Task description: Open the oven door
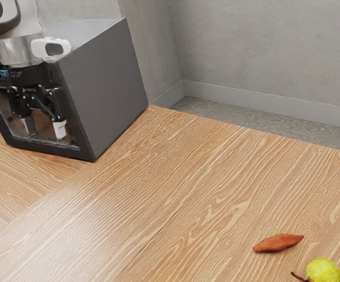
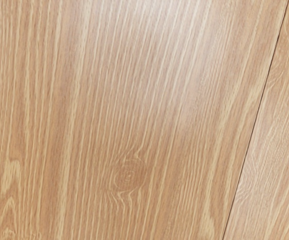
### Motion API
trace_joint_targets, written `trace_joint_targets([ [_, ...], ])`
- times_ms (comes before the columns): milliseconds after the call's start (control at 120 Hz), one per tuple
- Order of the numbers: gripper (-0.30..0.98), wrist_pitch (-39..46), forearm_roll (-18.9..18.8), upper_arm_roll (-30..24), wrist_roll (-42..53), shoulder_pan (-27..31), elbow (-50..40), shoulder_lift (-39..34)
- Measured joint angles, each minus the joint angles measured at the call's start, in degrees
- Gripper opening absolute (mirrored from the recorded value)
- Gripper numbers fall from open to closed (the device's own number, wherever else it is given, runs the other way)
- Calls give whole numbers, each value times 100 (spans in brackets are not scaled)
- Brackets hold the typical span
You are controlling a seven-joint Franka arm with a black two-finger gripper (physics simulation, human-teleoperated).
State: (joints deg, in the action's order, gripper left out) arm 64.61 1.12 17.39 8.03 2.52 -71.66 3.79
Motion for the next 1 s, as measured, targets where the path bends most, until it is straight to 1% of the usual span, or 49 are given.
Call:
trace_joint_targets([
  [58,67,509,0,15,43,107,-23,-1],
  [133,67,972,21,0,103,-11,19,-62],
  [167,67,1120,-1,-180,213,-18,291,-395],
  [217,67,1331,-149,-578,654,112,585,-965],
  [242,66,1480,-367,-738,943,461,658,-1058],
  [283,66,1841,-764,-851,1408,1252,677,-1011],
  [333,66,2565,-1093,-736,1996,1916,387,-781],
  [383,66,3278,-1301,-647,2597,2412,146,-455],
  [408,66,3624,-1312,-615,2913,2619,-7,-346],
  [475,67,4534,-1121,-571,3728,3123,-404,-173],
  [542,67,5240,-966,-748,4450,3589,-545,53],
  [592,67,5701,-901,-894,4924,3543,-620,185],
  [708,67,6493,-806,-1192,5868,2945,-730,378],
  [800,67,6878,-775,-1227,6456,2944,-769,395],
  [900,67,6713,-738,-1228,6958,3022,-671,369],
  [1000,67,6415,-407,-1235,7387,3117,-600,366],
])
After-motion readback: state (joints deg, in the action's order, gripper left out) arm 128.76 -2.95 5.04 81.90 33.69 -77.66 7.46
